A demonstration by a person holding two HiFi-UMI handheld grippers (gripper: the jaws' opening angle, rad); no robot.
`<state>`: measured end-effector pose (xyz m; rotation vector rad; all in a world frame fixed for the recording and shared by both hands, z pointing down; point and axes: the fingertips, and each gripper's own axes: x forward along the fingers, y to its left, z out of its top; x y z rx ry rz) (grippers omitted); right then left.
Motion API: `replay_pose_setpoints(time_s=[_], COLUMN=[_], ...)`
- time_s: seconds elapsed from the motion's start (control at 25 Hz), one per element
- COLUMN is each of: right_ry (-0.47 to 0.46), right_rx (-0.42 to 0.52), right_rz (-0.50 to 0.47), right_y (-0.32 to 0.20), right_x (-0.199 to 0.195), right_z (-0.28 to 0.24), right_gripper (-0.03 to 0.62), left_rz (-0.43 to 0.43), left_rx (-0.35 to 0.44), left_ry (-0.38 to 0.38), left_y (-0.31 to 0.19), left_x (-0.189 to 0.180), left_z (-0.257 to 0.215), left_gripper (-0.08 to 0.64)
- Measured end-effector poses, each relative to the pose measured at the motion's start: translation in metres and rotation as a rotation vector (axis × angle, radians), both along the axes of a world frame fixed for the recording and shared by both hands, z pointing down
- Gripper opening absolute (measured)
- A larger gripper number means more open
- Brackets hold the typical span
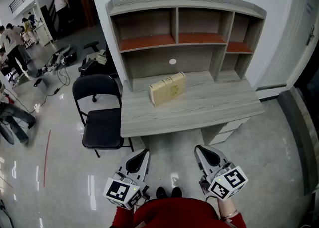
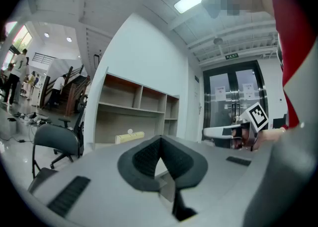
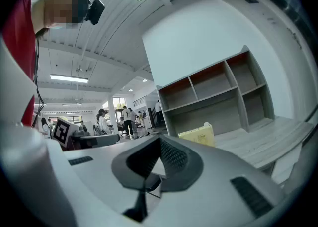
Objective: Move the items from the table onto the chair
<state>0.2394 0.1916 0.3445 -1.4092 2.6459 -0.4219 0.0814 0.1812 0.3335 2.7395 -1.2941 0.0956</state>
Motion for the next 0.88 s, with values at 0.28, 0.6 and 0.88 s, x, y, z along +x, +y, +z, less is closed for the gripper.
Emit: replay_pose_setpoints(time_s=[0.28, 0.6, 0.88], right_ry=[-0.003, -0.017, -0.009], right_rx=[-0.057, -0.033, -0.024], right_rz=[0.047, -0.012, -0.025], right_y=[0.011, -0.005, -0.012], right_x=[0.025, 0.018, 0.018], right_z=[0.001, 0.016, 0.013], right_gripper=[0.012, 0.012, 0.012], left_rz=[0.071, 0.018, -0.005], left_rx=[-0.052, -0.006, 0.002], left_ry=[0.024, -0.01, 0.01], left_y=[0.003, 0.001, -0.002], left_x=[0.024, 0.016, 0.012], left_z=[0.002, 0.001, 0.0], left_gripper=[0.008, 0.008, 0.008])
